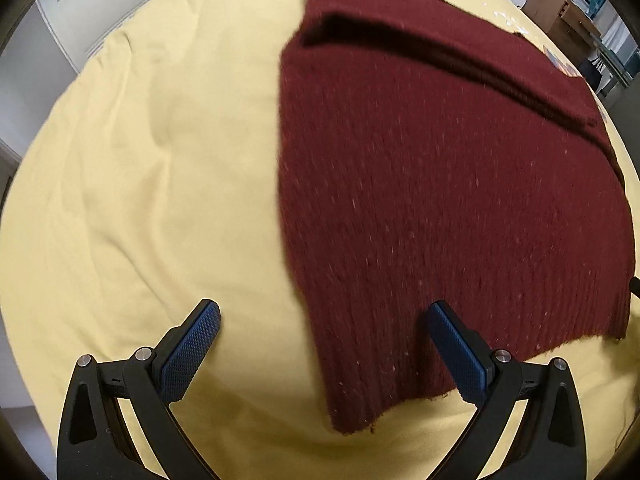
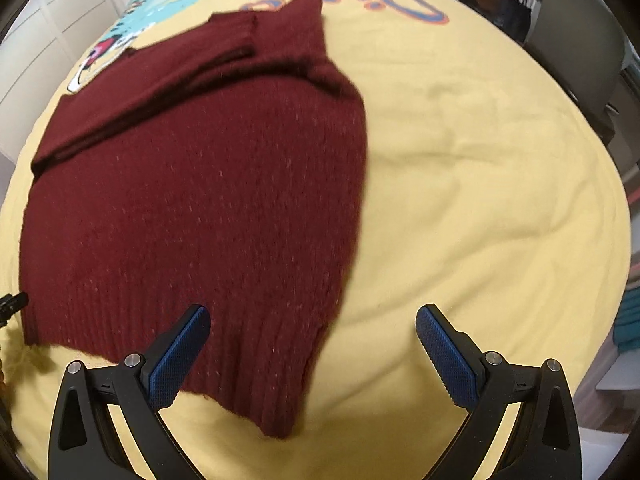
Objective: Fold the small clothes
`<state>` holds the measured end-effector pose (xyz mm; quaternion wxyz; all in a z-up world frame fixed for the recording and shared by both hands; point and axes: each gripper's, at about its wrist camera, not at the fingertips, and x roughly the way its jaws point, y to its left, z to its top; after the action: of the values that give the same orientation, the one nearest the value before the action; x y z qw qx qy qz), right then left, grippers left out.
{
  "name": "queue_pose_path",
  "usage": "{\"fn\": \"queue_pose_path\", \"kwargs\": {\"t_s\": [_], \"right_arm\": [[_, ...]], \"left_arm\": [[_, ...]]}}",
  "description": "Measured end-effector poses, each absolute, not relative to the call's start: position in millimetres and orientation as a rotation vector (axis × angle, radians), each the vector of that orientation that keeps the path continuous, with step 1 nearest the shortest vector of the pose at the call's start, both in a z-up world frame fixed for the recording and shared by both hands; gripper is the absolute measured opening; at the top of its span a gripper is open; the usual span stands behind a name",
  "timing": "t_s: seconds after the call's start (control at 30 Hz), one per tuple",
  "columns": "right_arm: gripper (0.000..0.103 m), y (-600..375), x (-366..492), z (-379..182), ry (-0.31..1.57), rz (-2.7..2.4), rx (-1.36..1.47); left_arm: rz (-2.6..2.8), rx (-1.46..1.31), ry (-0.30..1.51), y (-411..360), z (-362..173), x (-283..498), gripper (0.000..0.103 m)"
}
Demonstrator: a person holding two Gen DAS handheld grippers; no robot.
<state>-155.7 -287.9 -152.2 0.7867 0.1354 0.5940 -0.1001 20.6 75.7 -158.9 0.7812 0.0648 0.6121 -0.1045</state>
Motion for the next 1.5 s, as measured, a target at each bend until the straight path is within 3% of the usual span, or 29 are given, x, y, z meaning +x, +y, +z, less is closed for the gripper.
{"fn": "queue_pose_path", "kwargs": {"t_s": [0.37, 0.5, 0.7, 0.77, 0.9, 0.97, 1.0, 1.13, 1.5], "right_arm": [[0.103, -271.5, -158.1, -180.8, 1.374, -0.196, 0.309], [0.102, -267.5, -158.9, -180.9, 1.389, -0.187, 0.312], [0.079, -263.6, -160.9, -180.9, 1.404, -0.163, 0.329], [0.064, -262.2, -161.0, -180.0, 1.408, -0.141, 0.345], [0.042, -259.1, -161.0, -176.2, 1.412, -0.134, 0.323], [0.022, -256.9, -163.8, -173.2, 1.409, -0.114, 0.336], [0.018, -255.8, -162.1, -171.6, 1.41, -0.101, 0.347], [0.013, -255.8, -164.2, -162.6, 1.406, -0.055, 0.365], [0.011, -288.2, -146.7, -93.6, 1.206, 0.001, 0.463]], "left_arm": [[-0.242, 0.124, 1.334, 71.8, -173.3, 17.4, 0.101], [-0.282, 0.109, 1.35, 68.0, -178.8, 14.0, 0.09], [-0.313, 0.109, 1.355, 65.1, -178.3, 11.4, 0.07], [-0.326, 0.113, 1.355, 62.7, -177.0, 11.5, 0.062], [-0.355, 0.117, 1.352, 54.3, -173.7, 9.9, 0.034], [-0.371, 0.116, 1.35, 52.0, -171.4, 9.4, 0.024], [-0.382, 0.108, 1.35, 50.3, -169.9, 9.9, 0.015], [-0.404, 0.088, 1.345, 47.6, -160.8, 9.6, 0.009], [-0.492, 0.008, 1.215, 58.5, -84.6, 37.6, 0.009]]}}
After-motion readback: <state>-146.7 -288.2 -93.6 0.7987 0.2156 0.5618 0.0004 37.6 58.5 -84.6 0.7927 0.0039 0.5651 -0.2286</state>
